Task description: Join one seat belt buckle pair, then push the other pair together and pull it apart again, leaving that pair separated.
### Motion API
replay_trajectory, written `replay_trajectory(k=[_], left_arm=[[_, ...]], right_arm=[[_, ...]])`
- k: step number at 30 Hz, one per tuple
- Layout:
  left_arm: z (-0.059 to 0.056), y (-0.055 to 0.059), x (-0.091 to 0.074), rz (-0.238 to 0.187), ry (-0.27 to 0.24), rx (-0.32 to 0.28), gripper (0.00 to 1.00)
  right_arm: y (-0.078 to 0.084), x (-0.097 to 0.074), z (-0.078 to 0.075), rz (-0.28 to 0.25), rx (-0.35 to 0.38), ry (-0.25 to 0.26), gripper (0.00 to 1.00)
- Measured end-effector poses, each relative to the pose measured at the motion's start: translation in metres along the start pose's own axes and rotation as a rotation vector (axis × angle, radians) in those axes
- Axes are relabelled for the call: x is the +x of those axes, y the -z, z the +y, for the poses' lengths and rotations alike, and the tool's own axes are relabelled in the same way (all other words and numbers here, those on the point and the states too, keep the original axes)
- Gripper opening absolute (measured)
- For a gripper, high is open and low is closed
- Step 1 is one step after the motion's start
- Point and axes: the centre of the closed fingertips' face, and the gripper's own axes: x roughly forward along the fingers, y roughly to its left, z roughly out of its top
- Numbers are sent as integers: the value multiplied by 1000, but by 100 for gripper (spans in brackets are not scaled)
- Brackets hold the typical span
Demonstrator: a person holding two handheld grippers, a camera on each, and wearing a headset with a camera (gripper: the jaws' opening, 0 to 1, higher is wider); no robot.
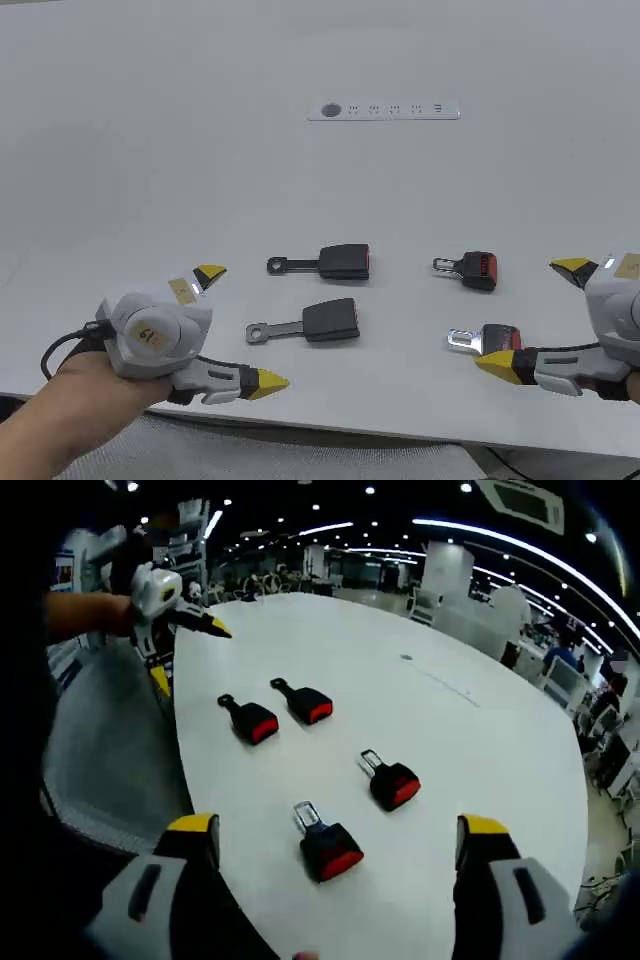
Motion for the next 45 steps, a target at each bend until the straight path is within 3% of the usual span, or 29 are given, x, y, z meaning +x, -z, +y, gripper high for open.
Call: replay_trajectory(k=[6, 12, 45], left_arm=[[4, 0, -1, -3, -10, -3, 100], [2, 0, -2, -2, -8, -4, 100], [-3, -4, -1, -10, -2, -16, 100]], right_arm=[[-3, 1, 0, -12, 20, -3, 90], [-4, 2, 2, -33, 84, -2, 100], [3, -2, 5, -39, 109, 15, 95]])
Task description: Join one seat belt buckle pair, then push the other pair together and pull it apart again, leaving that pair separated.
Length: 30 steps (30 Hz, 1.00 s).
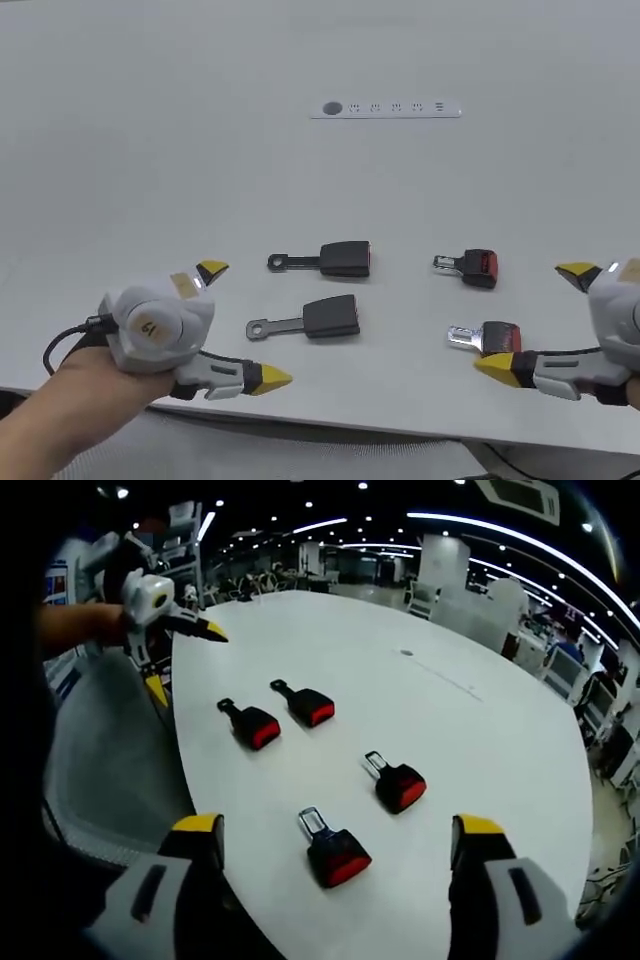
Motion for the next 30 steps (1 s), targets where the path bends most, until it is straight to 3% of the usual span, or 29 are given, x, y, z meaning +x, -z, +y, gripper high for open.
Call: replay_trajectory(k=[10, 15, 30], left_arm=[[0, -1, 0, -1, 0, -1, 100], [0, -1, 1, 5, -1, 1, 100], [-2, -2, 3, 11, 4, 2, 100]], right_arm=[[1, -2, 1, -2, -4, 4, 93], [9, -1, 3, 43, -59, 4, 89], [10, -3, -3, 24, -59, 15, 87]])
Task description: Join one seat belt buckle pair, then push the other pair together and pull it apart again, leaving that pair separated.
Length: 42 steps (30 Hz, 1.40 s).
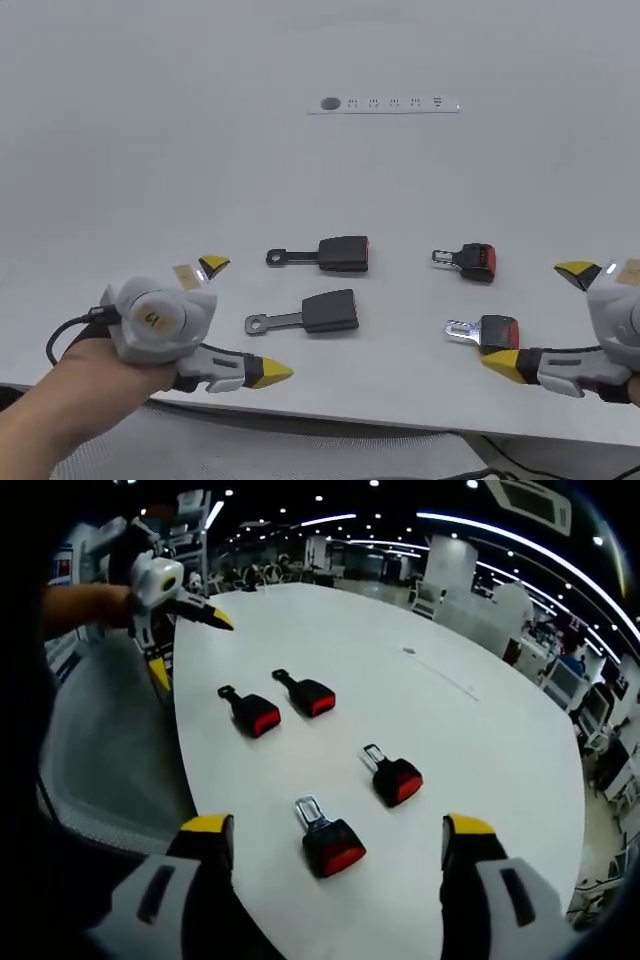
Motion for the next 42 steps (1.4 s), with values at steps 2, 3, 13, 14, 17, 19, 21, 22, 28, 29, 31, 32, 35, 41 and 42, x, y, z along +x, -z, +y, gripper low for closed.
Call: replay_trajectory(k=[2, 3, 13, 14, 17, 19, 21, 22, 28, 29, 31, 32, 35, 41, 42], left_arm=[[0, -2, 1, -3, 1, 4, 99], [-1, -2, 2, -3, 3, 7, 99], [-5, 3, 14, 31, 34, 55, 85], [-5, 3, 15, 32, 35, 58, 84], [-5, 3, 23, 45, 49, 100, 81], [-7, 0, 27, 49, 62, 120, 80], [-9, -3, 32, 53, 76, 140, 77], [-10, -4, 34, 54, 82, 148, 75], [-12, -5, 52, 65, 111, 175, 66], [-13, -5, 54, 68, 115, 179, 65], [-15, -6, 59, 78, 129, 199, 65], [-16, -5, 63, 86, 137, 211, 65], [-15, -4, 70, 100, 144, 225, 63], [-15, 2, 82, 135, 177, 217, 58], [-15, 3, 84, 142, 184, 224, 58]], right_arm=[[0, -1, 0, 3, -14, 4, 84], [1, -1, -1, 9, -31, 8, 83], [8, 2, -2, 43, -109, -13, 76], [8, 2, -2, 44, -127, -19, 76], [11, 5, 0, 54, -165, -41, 73], [10, 7, 2, 53, -178, -61, 70], [8, 8, 3, 46, -204, -74, 68], [8, 10, 4, 47, -207, -91, 65], [11, 19, 6, 64, -222, -138, 58], [13, 20, 7, 71, -215, -148, 57], [19, 23, 7, 89, -226, -155, 57], [21, 25, 7, 99, -231, -161, 55], [27, 28, 9, 118, -260, -187, 51], [35, 37, 12, 146, -302, -241, 42], [37, 39, 12, 151, -307, -246, 41]])
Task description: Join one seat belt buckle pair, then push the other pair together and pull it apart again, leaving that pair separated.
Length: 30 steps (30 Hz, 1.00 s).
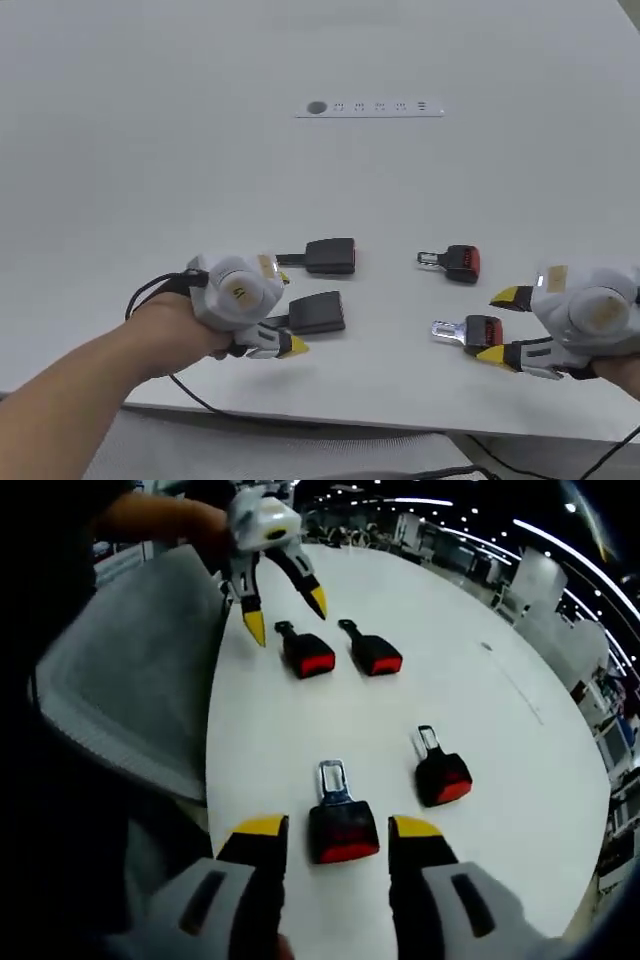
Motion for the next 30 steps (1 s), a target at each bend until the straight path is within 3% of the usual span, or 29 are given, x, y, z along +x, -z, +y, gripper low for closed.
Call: replay_trajectory(k=[6, 17, 22, 30], left_arm=[[0, 4, 10, 37, 19, 59, 55], [2, -2, 23, 38, 73, 69, 50], [2, 6, 28, 93, 95, 111, 39], [-2, 4, 27, 68, 119, 147, 33]], right_arm=[[10, 8, -5, 24, 18, -27, 40], [26, 19, -5, 67, 43, -87, 39], [28, 23, -4, 78, 45, -115, 37], [31, 28, -3, 100, 33, -121, 36]])
